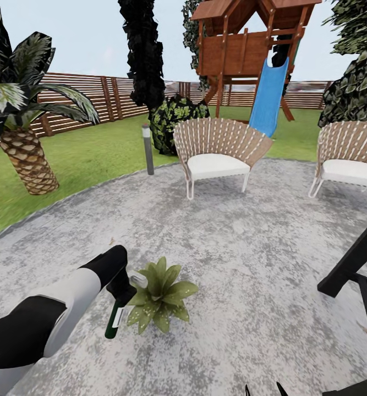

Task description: Pick up the pesticide atomizer in the garden and spray insectifuge to fully cover both potted plants in the garden.

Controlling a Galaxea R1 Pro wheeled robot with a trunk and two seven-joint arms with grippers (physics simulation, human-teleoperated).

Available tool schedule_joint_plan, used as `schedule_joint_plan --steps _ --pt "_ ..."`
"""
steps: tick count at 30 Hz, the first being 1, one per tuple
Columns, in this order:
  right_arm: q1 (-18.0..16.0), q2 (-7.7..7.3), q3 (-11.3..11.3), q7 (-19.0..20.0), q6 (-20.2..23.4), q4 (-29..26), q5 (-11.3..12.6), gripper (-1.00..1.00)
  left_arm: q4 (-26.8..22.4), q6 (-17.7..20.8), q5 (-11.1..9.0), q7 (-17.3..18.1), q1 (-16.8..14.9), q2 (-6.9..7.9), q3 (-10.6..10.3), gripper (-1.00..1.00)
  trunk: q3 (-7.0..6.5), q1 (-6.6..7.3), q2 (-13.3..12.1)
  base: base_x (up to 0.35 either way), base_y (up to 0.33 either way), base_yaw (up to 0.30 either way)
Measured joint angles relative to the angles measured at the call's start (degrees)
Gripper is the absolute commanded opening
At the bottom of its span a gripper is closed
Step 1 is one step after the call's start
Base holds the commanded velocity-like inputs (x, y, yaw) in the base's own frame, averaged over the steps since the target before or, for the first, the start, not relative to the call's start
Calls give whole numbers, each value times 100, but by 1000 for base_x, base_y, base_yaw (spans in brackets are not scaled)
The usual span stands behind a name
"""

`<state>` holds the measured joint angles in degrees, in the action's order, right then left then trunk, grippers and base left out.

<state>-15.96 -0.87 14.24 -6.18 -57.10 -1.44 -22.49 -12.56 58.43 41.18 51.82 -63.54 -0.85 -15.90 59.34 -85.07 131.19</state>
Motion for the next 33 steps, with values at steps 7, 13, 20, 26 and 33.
schedule_joint_plan --steps 7,13,20,26,33 --pt "0 0 0 -8 -8 -1 9 100 9 -1 4 0 18 -12 -6 -100 0 1 0 282 136 -3" --pt "1 0 0 -9 -9 -3 9 100 10 -30 4 -1 75 -13 -4 -100 0 -2 0 66 39 -197" --pt "0 0 -2 -18 -9 -2 9 100 33 -64 5 -7 254 60 -12 -100 0 -2 0 1 1 -166" --pt "0 0 -2 -19 -9 -2 9 100 216 -72 303 -1 321 80 -30 -100 0 -2 0 0 0 -8" --pt "0 3 -2 -19 -8 -1 9 100 301 -59 368 22 281 59 12 -100 0 -1 0 26 30 0"
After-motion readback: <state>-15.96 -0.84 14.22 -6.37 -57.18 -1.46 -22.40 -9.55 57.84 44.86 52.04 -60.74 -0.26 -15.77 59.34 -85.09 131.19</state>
